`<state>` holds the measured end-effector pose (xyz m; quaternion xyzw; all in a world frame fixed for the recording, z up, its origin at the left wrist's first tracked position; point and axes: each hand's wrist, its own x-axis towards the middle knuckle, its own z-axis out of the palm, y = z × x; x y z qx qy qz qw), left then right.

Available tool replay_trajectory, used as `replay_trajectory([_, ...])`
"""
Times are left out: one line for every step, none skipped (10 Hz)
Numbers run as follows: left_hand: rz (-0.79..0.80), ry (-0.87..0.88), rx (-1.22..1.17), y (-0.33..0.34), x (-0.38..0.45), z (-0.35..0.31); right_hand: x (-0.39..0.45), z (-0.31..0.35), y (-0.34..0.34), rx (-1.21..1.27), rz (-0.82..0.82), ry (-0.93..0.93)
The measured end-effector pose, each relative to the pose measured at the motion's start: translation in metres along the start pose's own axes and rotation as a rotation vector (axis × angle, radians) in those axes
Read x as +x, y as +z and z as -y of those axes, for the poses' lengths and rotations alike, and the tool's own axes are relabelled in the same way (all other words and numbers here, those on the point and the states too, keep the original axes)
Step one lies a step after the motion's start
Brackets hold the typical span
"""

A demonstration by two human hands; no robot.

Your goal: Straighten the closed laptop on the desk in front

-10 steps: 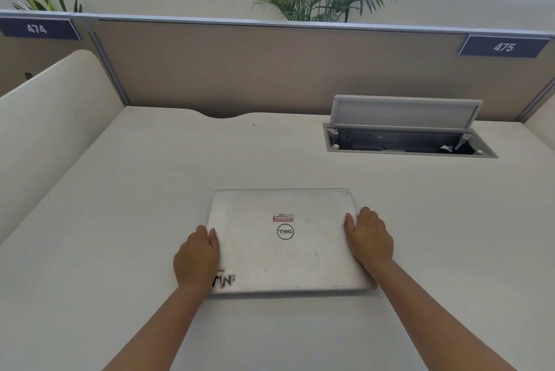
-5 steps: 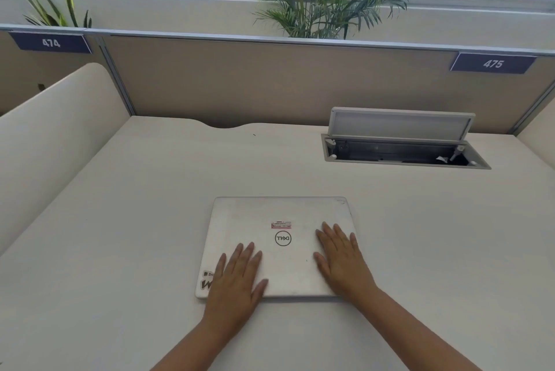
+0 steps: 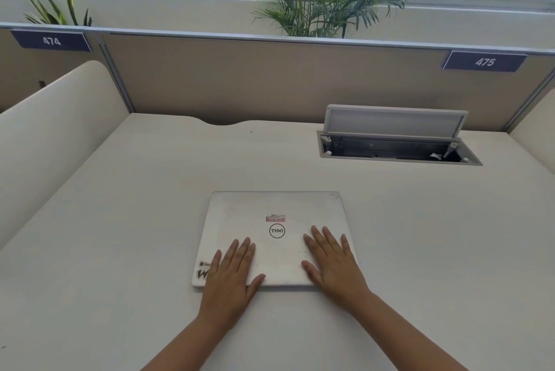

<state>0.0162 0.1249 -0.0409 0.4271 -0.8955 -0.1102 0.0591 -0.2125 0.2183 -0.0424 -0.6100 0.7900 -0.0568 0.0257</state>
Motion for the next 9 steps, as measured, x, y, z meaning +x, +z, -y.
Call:
replay_trajectory([-0.005,-0.006,0.012,0.000,0.000,0.000,0.000,0.001,0.000,0.012,0.001,0.006])
replay_trajectory([-0.042,0.004,0.025,0.002,0.000,-0.001,0.000,0.002,0.000,0.015,0.003,0.007])
replay_trajectory([-0.114,-0.002,0.041,0.005,0.001,-0.001,-0.002,0.002,-0.002,0.028,-0.032,-0.003])
replay_trajectory([-0.195,0.000,0.062,0.007,0.005,-0.003,-0.003,0.003,-0.005,0.077,-0.144,-0.041])
replay_trajectory([-0.279,0.062,0.113,-0.004,0.016,-0.008,-0.001,0.005,-0.014,0.094,-0.257,-0.052])
replay_trajectory([-0.354,0.093,0.143,-0.021,0.036,-0.015,0.010,0.003,-0.028,0.039,-0.338,-0.043])
replay_trajectory([-0.400,0.111,0.188,-0.047,0.060,-0.021,0.027,-0.004,-0.053,-0.012,-0.375,0.011])
replay_trajectory([-0.464,0.153,0.238,-0.078,0.084,-0.024,0.045,-0.013,-0.083,-0.048,-0.468,0.025])
replay_trajectory([-0.576,0.149,0.248,-0.114,0.111,-0.023,0.065,-0.023,-0.123,-0.055,-0.589,0.039])
